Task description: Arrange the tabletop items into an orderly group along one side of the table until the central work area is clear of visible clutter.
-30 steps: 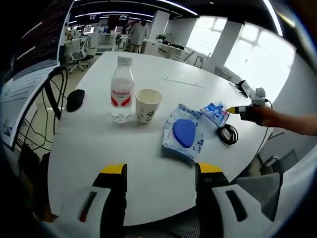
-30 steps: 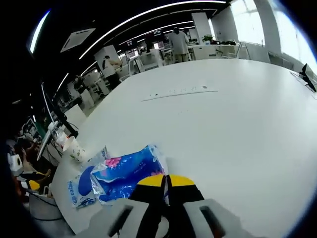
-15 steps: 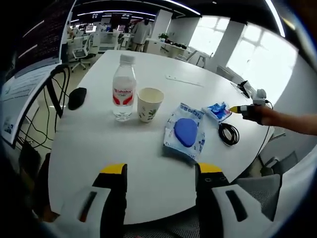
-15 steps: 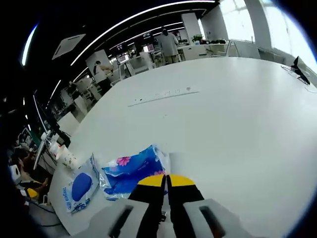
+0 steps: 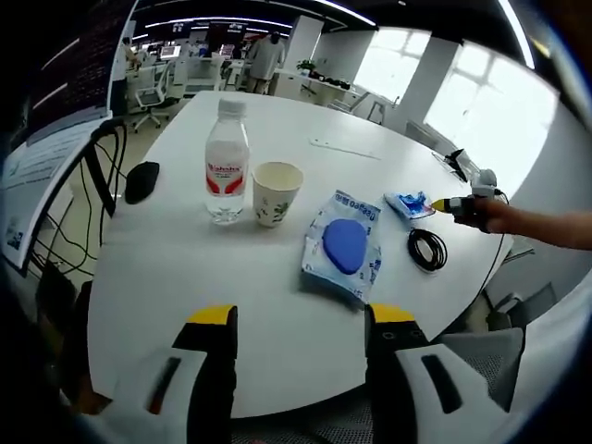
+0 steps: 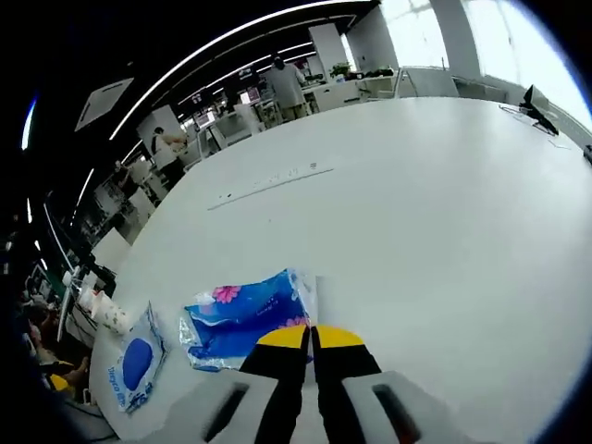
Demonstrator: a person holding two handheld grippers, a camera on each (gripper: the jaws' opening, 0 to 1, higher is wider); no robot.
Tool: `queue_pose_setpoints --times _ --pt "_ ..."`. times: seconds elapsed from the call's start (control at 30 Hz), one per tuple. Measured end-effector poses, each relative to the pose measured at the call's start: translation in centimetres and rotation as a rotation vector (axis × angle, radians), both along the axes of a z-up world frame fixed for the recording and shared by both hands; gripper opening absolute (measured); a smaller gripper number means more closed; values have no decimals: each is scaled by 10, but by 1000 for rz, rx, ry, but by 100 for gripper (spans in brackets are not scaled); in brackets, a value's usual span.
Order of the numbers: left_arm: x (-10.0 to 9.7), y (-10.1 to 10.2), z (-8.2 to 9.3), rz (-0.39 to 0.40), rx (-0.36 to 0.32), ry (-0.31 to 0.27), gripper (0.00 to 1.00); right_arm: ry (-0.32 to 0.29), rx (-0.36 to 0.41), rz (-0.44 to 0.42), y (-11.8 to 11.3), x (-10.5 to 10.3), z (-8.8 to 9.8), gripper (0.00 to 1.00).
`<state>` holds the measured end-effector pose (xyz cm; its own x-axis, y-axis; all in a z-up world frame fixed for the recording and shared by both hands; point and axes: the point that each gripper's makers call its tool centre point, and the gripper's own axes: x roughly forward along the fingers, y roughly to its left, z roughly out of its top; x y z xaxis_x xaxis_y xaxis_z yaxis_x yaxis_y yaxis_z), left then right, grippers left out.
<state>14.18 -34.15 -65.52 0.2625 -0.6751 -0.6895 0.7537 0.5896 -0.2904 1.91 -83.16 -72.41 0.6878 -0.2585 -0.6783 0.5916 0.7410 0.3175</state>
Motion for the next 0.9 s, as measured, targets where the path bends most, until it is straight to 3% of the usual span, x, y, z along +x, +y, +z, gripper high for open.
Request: queue_pose_setpoints --times 0.6,0.9 --pt "-6 -4 1 6 3 5 55 32 21 16 16 -4 -12 0" --pt "-6 -4 1 8 3 7 55 41 29 21 12 -7 -20 1"
